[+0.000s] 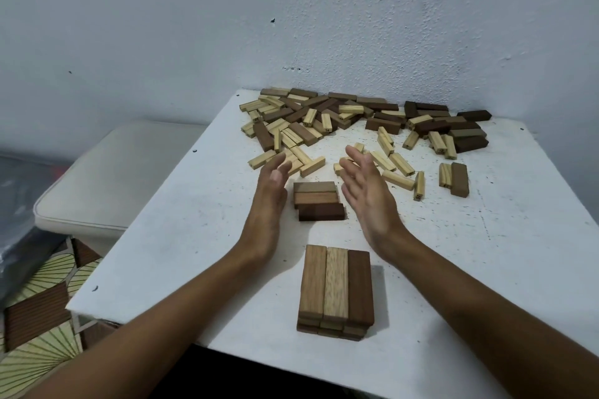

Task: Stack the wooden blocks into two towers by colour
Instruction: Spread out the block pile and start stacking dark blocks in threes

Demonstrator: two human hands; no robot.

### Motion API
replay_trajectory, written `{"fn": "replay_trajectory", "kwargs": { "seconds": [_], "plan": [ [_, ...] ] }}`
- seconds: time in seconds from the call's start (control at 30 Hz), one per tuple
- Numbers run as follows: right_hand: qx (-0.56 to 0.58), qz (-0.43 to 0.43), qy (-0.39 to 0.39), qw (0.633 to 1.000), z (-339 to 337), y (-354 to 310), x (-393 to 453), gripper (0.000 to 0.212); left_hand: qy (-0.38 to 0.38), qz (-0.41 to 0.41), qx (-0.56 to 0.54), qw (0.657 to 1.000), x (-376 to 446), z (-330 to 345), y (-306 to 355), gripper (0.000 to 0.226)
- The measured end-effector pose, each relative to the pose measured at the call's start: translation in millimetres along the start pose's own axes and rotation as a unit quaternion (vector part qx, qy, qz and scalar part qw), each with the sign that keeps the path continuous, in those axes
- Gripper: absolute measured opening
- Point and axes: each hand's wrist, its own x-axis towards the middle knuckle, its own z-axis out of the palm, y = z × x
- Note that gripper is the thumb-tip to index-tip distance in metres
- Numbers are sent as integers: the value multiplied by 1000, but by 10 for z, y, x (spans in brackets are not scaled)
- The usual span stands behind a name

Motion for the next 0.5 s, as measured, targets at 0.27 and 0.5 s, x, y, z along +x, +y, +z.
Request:
{"fn": "replay_trajectory", "kwargs": {
  "seconds": [0.27,0.5],
  "plan": [
    [60,-5,18,998,172,93,68,82,25,-60,-65,996,77,108,44,54],
    [32,-23,21,999,205,174,98,76,10,-51,-49,997,82,141,-18,51]
  ]
}}
